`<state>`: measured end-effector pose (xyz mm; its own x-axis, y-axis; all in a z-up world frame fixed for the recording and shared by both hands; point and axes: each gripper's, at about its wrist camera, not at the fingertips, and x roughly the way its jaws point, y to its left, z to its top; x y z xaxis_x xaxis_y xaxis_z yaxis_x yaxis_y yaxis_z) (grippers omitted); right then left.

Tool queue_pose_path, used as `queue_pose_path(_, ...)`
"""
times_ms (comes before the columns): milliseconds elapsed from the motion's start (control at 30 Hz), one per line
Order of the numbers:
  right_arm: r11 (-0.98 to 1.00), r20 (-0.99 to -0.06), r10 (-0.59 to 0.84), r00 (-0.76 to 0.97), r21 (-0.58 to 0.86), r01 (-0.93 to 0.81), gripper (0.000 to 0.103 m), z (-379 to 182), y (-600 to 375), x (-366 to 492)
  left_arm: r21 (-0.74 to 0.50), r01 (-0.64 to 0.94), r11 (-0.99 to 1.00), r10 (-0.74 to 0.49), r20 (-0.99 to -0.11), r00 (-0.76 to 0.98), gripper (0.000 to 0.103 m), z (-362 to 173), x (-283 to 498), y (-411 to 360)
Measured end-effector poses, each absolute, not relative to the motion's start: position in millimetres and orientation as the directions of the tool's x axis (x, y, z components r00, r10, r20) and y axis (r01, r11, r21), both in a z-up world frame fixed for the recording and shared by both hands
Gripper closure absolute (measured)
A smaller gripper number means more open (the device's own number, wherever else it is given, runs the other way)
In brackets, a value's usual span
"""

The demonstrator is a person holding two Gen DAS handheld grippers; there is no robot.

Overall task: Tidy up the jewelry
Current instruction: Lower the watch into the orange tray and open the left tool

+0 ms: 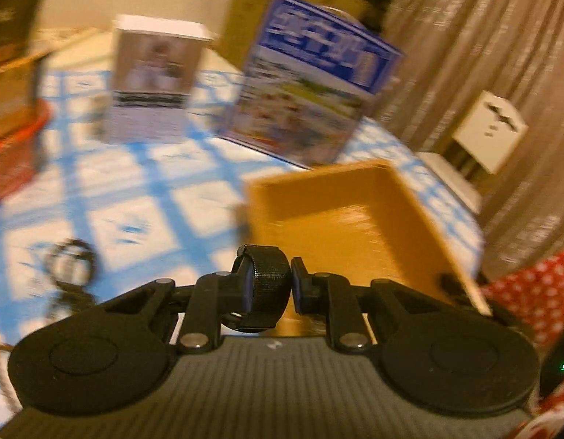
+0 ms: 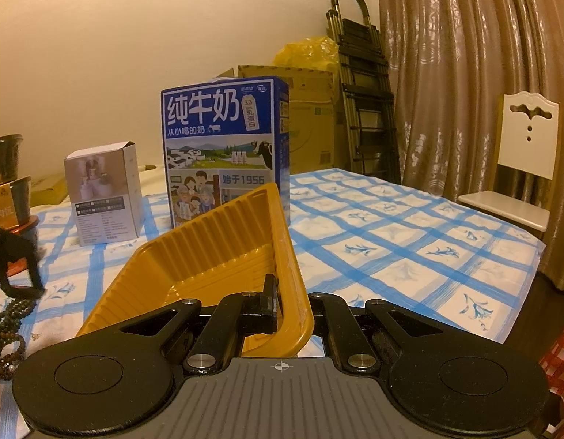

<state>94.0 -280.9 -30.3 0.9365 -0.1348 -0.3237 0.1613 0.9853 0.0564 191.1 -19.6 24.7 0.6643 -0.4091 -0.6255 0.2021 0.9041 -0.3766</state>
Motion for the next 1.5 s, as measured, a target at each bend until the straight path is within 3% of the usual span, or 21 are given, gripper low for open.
queue_pose_path(333,0.986,-0.327,-0.123,0.937,0.066,0.152,0.098,-29.9,-282.2,92.8,-0.576,0.241,0.781,-0.602,-0.591,0.537,0.088,-5.2,200.6,-95.5)
queue_pose_path(467,0.986,-0.328,-0.122,0.937,0.067,0.152,0.098,-29.9,-282.4,92.9,-0.602,0.232,0.764,-0.621,-0.588,0.519,0.095,-17.6,207.1,-116.6)
queue_pose_path(667,0.986,-0.328,-0.121,0.937,0.069,0.151,0.098,-29.8,-283.1,92.9,-0.638,0.175,0.75,-0.622,-0.59,0.514,0.096,-37.2,212.7,-123.4)
queue_pose_path(1033,0.985,-0.341,-0.121,0.932,0.078,0.156,0.098,-31.6,-286.7,94.7,-0.657,0.164,0.736,-0.625,-0.566,0.538,0.077,-32.4,190.5,-106.6)
queue_pose_path(1267,0.985,-0.342,-0.121,0.932,0.079,0.156,0.098,-31.7,-286.6,94.7,-0.572,0.151,0.806,-0.526,-0.575,0.627,0.076,-21.3,147.5,-65.5)
queue_pose_path(1500,0.984,-0.347,-0.122,0.93,0.082,0.159,0.098,-31.7,-288.0,95.3,-0.364,0.045,0.93,-0.294,-0.666,0.686,0.076,-31.6,100.1,-14.6)
